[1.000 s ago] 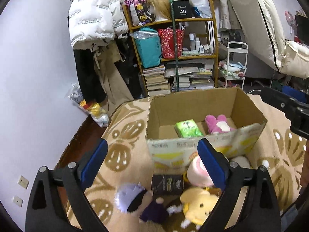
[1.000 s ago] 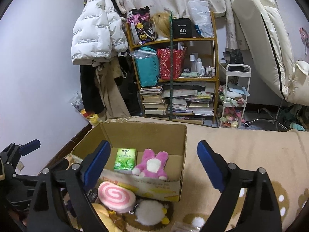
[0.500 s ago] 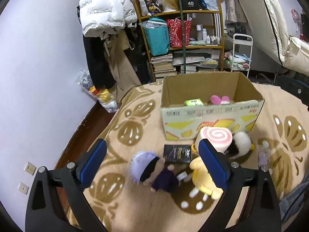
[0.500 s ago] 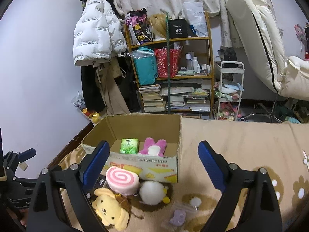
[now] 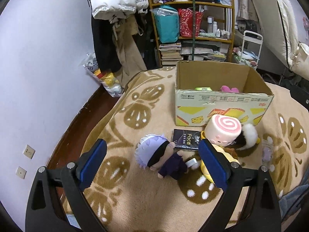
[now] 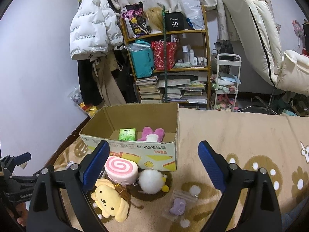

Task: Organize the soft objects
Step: 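Withdraw both tools from the box toward the remaining plush toys, then grasp the white-haired plush doll with the left tool while the right tool grasps the yellow dog plush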

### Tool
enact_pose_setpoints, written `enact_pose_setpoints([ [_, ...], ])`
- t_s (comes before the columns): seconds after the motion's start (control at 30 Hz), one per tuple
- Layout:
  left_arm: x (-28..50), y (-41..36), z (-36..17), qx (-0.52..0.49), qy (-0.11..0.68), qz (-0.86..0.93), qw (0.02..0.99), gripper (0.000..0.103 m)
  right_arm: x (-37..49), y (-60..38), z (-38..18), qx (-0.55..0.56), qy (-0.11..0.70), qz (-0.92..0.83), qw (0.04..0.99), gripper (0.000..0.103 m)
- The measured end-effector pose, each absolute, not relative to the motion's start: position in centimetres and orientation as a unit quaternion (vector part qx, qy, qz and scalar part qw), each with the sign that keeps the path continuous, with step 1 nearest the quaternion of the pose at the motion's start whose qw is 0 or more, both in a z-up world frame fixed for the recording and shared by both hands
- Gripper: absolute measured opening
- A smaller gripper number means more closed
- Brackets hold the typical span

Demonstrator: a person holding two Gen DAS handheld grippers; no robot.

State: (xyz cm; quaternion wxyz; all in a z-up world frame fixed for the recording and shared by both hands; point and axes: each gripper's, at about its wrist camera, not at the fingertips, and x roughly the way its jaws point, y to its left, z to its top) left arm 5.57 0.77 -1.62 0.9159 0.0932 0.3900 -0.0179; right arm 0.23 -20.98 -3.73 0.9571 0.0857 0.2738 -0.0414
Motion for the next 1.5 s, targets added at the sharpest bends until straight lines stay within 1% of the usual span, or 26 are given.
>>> enact_pose_setpoints([
  [0.63,9.2,0.9,-5.3,0.084,0.456,-0.022,0.886,0.095,3.7,-19.4,-6.8,0.06,0.325,-0.034,0.943,0.097],
  [1.07,11.0,0.2,-9.4,0.114,0.509,-0.018,0.853,0.095,5.9,-17.5,-10.8,0.035,0.395,-0.014,0.918,0.097],
  [1.3,11.5,0.1,-10.9,0.123,0.522,-0.003,0.844,0.095,6.8,-16.2,-12.3,0.014,0.414,-0.014,0.91,0.097],
  [1.5,12.0,0.4,-12.4,0.107,0.544,-0.007,0.832,0.095,7.4,-16.6,-13.5,0.042,0.438,-0.005,0.898,0.097],
])
